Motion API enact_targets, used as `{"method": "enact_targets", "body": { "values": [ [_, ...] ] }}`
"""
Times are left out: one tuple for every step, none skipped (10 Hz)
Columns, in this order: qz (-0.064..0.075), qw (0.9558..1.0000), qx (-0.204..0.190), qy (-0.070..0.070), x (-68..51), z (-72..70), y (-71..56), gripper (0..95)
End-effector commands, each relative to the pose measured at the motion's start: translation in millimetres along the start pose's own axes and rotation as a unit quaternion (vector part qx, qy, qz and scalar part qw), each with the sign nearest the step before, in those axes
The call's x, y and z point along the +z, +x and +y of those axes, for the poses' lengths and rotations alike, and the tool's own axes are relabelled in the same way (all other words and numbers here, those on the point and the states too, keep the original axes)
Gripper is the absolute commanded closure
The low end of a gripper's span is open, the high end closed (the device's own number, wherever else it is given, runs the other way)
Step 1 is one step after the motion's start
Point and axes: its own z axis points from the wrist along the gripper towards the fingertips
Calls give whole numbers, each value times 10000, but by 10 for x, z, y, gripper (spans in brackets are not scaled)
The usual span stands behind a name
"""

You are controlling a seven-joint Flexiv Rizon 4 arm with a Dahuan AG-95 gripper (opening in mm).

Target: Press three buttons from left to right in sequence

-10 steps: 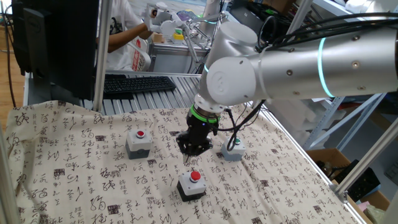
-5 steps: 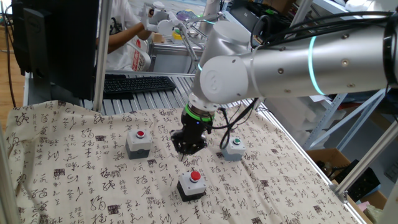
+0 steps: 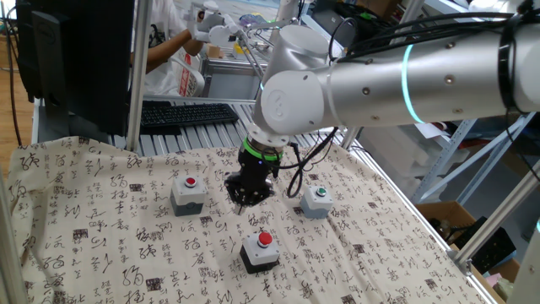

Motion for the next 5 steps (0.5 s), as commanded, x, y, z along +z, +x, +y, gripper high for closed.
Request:
{"method": "enact_targets", "body": {
  "values": [
    [1,10000,26,2,22,17,-43,950],
    [6,10000,53,-31,34,26,-61,950],
    [-1,10000,62,-28,71,49,-105,950],
    [1,10000,60,-30,86,59,-128,950],
    [6,10000,54,-43,93,64,-140,950]
  ]
}}
